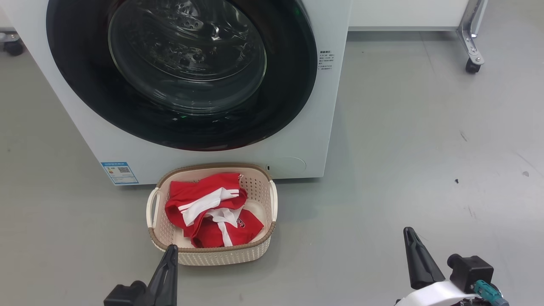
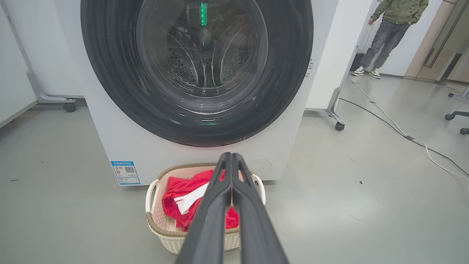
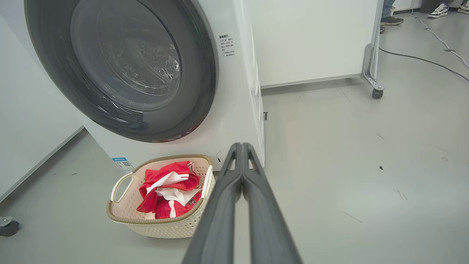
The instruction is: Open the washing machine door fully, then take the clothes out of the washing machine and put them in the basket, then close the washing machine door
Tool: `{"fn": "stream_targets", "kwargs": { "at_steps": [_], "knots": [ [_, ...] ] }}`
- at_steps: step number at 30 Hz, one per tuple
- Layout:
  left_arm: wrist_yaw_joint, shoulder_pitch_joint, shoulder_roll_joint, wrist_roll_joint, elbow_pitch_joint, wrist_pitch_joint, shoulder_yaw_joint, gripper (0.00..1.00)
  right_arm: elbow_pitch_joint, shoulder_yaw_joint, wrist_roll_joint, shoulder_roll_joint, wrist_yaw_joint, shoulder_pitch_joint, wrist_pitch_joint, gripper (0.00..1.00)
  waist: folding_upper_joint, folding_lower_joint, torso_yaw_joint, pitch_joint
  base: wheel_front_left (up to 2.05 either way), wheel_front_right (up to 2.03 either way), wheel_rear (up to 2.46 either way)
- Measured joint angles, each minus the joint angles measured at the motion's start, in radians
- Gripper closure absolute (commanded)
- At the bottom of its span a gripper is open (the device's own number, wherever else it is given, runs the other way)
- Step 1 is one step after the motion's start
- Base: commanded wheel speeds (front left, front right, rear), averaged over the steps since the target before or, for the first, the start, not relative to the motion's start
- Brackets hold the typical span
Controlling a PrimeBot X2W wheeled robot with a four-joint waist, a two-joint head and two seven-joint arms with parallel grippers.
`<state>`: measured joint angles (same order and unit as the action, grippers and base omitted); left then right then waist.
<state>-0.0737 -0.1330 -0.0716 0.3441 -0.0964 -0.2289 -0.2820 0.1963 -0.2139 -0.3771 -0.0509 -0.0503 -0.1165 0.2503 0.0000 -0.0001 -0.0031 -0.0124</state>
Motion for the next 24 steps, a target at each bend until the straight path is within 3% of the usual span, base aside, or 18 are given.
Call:
{"fn": "stream_targets", "kwargs": {
  "at_steps": [24],
  "knots": [
    [0.036,0.002,0.002,0.364,0.002,0.062,0.067,1.00,-0.012,0.068,-0.349,0.001,-0.010,0.008,-0.071,1.00,0.0000,0.0000,0.001,0.001,0.00,0.00,0.00]
  ]
}}
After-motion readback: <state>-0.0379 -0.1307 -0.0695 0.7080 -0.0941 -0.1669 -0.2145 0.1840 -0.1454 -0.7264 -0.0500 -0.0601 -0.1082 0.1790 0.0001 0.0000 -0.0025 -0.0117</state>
